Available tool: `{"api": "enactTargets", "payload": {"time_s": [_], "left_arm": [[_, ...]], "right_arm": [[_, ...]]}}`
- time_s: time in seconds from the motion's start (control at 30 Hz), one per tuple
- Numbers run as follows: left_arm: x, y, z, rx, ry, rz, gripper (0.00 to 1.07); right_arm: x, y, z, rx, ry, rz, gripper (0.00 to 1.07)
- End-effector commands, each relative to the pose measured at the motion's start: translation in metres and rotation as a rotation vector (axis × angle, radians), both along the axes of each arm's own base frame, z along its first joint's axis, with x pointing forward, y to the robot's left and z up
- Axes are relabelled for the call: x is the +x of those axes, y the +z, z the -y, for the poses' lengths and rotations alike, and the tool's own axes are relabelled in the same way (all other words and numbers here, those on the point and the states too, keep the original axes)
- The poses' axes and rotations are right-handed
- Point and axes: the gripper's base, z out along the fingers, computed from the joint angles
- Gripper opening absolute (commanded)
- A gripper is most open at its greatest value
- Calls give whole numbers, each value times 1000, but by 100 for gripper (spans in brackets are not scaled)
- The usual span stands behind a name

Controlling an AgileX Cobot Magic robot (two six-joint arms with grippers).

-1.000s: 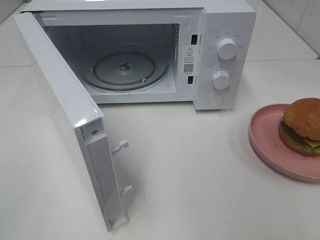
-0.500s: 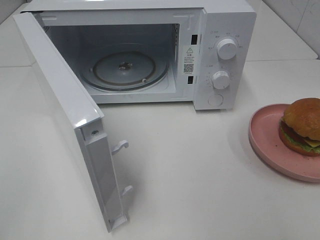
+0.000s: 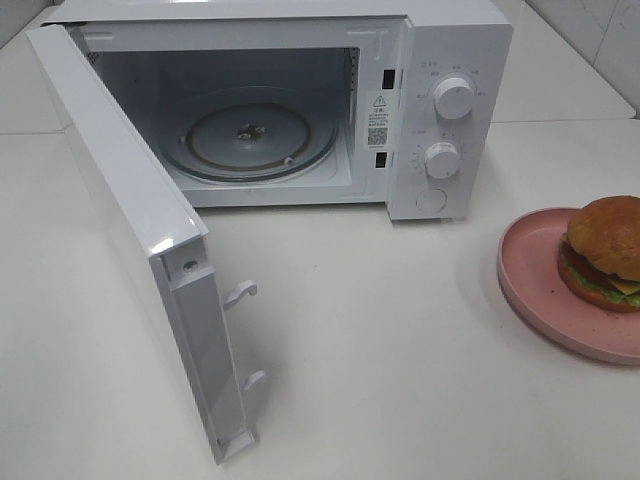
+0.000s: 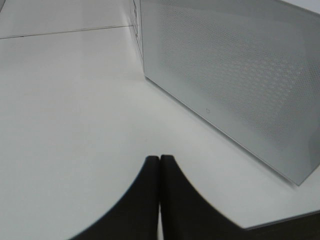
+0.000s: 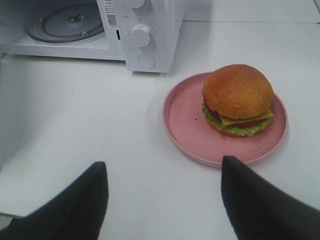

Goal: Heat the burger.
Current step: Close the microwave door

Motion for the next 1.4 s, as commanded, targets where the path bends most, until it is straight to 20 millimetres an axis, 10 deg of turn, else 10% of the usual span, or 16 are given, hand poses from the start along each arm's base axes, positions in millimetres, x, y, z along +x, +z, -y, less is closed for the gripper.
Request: {"api": "enactTargets", "payload": {"time_s": [0.03, 0.57, 1.4], "left_arm": [[6, 8, 2, 12, -21, 23, 0], [83, 28, 17, -13, -17, 98, 0], [213, -46, 45, -76, 6, -216, 0]], "right_arm": [[-4, 0, 0, 5, 3, 35, 61], [-4, 0, 0, 5, 3, 35, 61], [-4, 0, 0, 6, 3, 35, 61]]}}
